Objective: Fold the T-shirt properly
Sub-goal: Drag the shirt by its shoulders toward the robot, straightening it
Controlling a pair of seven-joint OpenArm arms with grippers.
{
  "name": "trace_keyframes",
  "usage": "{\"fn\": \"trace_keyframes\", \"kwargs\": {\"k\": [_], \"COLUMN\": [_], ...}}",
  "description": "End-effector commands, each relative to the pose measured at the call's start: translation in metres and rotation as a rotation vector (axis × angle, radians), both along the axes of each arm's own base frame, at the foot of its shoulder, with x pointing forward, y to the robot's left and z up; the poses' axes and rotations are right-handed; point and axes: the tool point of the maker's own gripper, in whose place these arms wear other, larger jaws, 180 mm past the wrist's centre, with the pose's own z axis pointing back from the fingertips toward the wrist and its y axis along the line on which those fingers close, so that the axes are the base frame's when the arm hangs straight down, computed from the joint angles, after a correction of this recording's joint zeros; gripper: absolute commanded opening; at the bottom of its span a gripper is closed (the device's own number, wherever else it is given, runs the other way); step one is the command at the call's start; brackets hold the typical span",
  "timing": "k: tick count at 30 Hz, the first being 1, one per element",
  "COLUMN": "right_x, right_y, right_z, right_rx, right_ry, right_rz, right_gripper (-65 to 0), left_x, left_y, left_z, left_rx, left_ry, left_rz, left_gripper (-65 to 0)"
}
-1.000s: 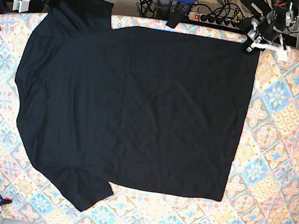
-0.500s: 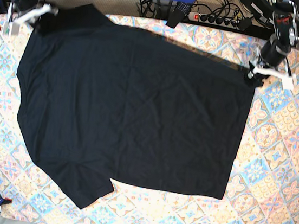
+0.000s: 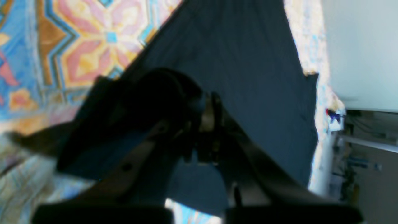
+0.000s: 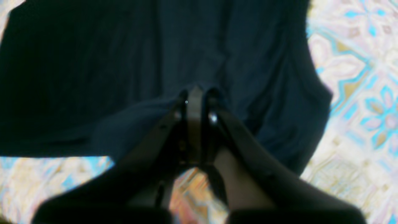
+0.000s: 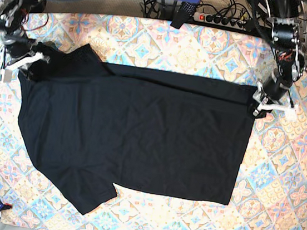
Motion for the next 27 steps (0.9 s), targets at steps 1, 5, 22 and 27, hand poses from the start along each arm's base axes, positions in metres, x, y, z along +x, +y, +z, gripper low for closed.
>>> {"fn": "trace_keyframes", "kwargs": {"k": [1, 5, 22, 27], "right_x": [0.012, 0.028, 0.084, 0.088], "right_y": [-0.005, -0.011, -0.01, -0.013], "right_z": [0.012, 0.004, 0.003, 0.024], "right_rx": [-0.011, -0.015, 0.072, 0.029], "right_ry": [-0.05, -0.038, -0.086, -0.134], "right_rz": [-0.001, -0.019, -0.05, -0.04], "right_gripper": [-64.7, -64.7, -51.3, -41.1], "left_x": [0.014, 0.034, 0.052, 0.051], "left_y": [0.007, 0.01, 0.004, 0.005], "left_z": [0.012, 0.008, -0.009, -0.009], "left_rx": [0.021, 0.044, 0.032, 0.03], "left_ry": [-0.045, -0.036, 0.005, 0.005], "left_rz": [0.007, 0.007, -0.002, 0.001], "left_gripper": [-65.0, -65.0, -63.1, -56.0]}}
